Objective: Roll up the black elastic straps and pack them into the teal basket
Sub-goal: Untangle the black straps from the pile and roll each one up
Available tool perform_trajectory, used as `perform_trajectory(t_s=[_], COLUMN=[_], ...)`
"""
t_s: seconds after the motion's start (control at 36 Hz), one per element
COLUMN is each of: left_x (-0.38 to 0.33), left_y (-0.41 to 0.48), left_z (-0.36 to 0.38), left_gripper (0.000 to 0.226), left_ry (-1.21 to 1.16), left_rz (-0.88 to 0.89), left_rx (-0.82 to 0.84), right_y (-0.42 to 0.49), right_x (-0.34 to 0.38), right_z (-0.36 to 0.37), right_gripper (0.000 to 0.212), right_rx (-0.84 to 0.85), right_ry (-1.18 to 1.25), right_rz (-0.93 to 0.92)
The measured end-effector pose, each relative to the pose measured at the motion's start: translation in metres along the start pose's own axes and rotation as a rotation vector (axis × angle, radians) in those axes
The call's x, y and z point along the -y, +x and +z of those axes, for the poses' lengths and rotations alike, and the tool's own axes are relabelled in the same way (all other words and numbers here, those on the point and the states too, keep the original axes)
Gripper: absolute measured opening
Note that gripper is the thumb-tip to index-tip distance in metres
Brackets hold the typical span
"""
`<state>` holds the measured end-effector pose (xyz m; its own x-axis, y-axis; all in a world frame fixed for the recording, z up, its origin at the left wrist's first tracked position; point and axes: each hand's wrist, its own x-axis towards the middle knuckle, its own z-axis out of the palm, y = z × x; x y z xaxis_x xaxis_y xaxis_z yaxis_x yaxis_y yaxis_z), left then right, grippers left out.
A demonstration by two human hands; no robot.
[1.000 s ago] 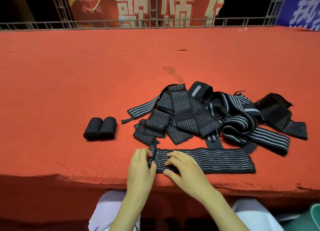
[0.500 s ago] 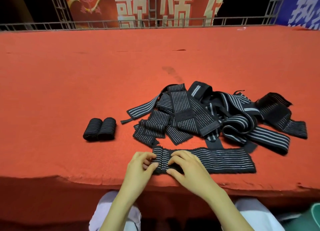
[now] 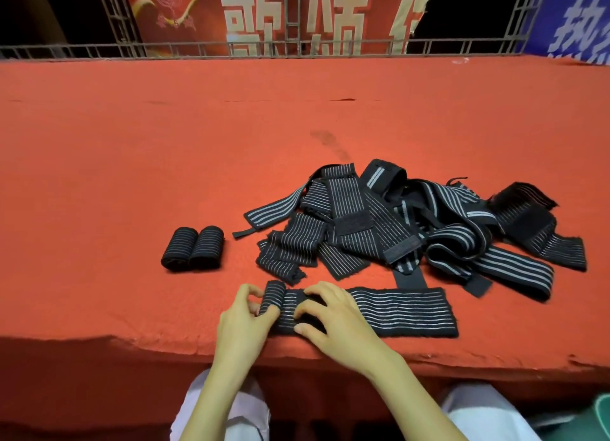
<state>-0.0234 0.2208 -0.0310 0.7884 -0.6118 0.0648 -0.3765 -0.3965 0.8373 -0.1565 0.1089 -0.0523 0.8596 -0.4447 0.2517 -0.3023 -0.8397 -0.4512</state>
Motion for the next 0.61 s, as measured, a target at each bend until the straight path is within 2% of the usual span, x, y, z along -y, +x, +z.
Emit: perform_trajectory(t_s=[0.08,0.19,0.28,0.42,0.53,0.61], left_x=[0.003,0.003,0.001,0.001,-0.001,-0.001], left_y=[-0.003,-0.010,-0.014,-0.015,-0.014,-0.010], left_z=[-0.002,0.010,0.020,0.034,0.033,0.026], left_gripper=[0.022,0.023,0.023,0.017,0.035,0.028], left_ry=[0.023,0.127,0.213,0.178,0.160,0.127], left_rz=[0.013,0.145,0.233,0.376,0.395,0.375], left_rx=[-0.024,-0.081,-0.116,-0.094,-0.056,0.041], right_y=[0.004,0.004,0.000,-0.007,-0.011,-0.015], right_x=[0.002,-0.006,-0.013,-0.021,-0.027,-0.030], right_z=[0.006,0.003,-0.002,-0.011,-0.014,-0.014], right_gripper=[0.047,0.030,0.027,0.027,0.023,0.020], right_rx=[0.013,-0.015,-0.036,-0.037,-0.042,-0.032], right_ry=[-0.001,0.035,0.019,0.010,0.039,0.082], right_rz=[-0.008,0.020,0.038,0.089,0.109,0.135])
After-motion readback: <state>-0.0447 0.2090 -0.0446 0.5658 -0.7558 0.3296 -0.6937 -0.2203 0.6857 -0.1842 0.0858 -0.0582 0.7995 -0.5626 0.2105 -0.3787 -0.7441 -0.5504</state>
